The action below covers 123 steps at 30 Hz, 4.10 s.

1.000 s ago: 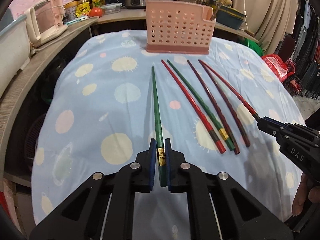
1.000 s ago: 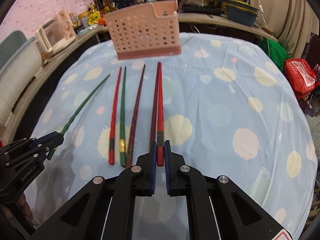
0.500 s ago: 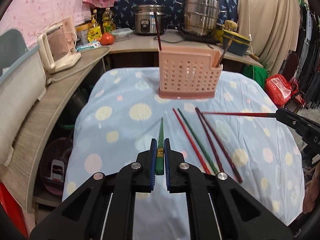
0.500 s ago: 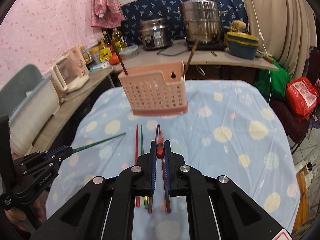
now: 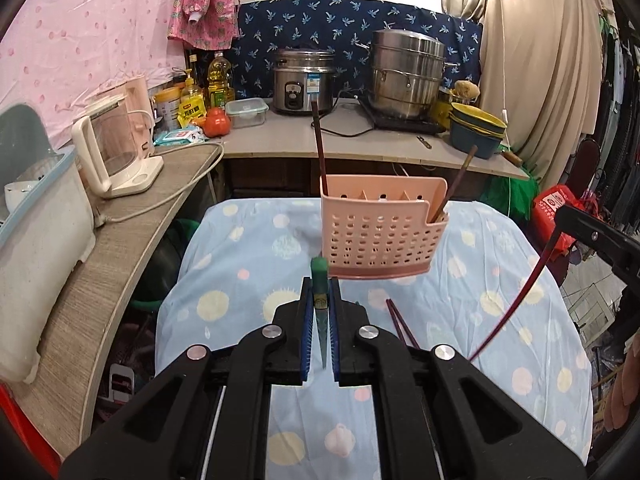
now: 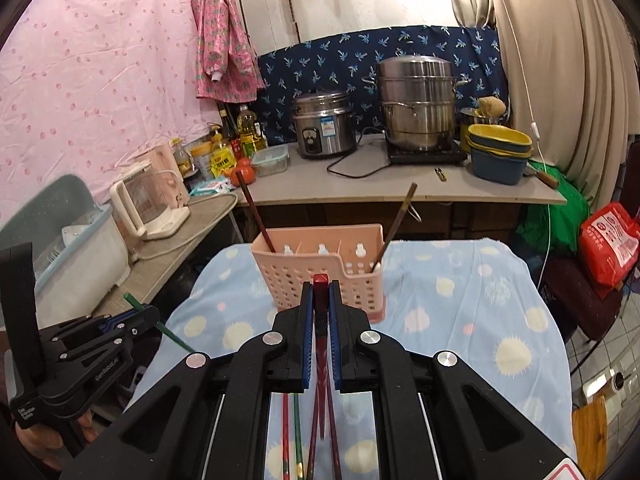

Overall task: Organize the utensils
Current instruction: 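Lift both chopsticks, lower them into the pink holder and open both tools, then withdraw both open tools from the holder back toward the remaining chopsticks, then close the right tool on a dark red chopstick while the left tool grips a red chopstick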

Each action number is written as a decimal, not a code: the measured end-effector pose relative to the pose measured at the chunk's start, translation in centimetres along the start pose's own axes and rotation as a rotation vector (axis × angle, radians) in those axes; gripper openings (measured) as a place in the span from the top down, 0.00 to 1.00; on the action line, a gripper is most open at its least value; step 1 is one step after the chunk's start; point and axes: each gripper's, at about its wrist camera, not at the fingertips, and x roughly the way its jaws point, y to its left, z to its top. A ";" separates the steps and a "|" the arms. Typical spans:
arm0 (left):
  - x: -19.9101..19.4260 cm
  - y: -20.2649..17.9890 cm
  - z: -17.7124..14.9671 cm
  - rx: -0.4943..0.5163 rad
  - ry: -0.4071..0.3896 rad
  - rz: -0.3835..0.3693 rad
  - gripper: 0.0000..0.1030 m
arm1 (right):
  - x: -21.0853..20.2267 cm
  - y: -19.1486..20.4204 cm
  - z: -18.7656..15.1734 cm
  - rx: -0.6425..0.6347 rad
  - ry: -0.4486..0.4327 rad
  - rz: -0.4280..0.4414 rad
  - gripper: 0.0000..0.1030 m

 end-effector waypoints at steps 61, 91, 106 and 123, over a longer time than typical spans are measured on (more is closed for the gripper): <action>9.8 -1.2 14.9 -0.036 -0.181 0.072 0.62 | 13.8 -3.2 9.0 0.043 -0.045 -0.094 0.64; 2.5 -1.0 1.6 -0.043 -0.039 0.076 0.61 | 3.3 0.2 -5.5 -0.040 0.094 -0.104 0.64; 4.3 -1.9 -7.1 -0.043 0.132 0.085 0.61 | 4.4 -1.1 -14.9 -0.006 0.282 -0.119 0.64; 6.8 -1.4 -11.6 -0.056 0.227 0.130 0.61 | 8.3 -0.5 -20.5 -0.053 0.423 -0.114 0.79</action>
